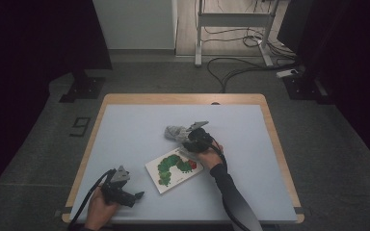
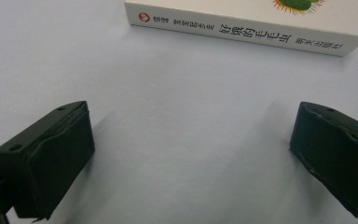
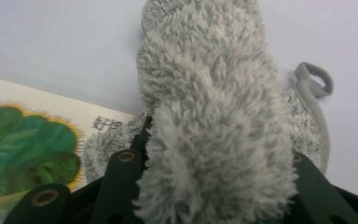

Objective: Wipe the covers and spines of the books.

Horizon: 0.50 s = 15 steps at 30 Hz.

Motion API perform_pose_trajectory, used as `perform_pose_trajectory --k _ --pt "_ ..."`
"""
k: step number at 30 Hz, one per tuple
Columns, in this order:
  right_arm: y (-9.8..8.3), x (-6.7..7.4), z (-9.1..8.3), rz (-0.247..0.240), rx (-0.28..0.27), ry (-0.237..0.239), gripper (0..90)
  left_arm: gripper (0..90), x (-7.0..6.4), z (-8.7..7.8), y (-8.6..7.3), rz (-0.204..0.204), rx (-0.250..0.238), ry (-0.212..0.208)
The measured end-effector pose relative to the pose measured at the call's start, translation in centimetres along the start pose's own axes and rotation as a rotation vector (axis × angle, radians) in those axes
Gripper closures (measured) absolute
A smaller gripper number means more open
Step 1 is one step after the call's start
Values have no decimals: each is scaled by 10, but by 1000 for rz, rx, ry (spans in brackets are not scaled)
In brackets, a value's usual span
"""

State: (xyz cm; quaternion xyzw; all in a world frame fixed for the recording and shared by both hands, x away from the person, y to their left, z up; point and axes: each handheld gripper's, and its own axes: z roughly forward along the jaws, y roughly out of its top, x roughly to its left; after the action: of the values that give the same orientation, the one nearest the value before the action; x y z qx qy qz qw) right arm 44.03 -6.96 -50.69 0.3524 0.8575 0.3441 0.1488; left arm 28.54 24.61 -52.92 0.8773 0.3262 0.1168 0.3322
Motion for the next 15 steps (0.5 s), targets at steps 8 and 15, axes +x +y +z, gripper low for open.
perform_pose_trajectory --k 8,15 --pt "3 3 -4 -28 13 -36 601 0 0 0 0 -1 -1 0" --pt "8 9 -16 -54 -4 -11 598 0 0 0 0 -1 0 0"
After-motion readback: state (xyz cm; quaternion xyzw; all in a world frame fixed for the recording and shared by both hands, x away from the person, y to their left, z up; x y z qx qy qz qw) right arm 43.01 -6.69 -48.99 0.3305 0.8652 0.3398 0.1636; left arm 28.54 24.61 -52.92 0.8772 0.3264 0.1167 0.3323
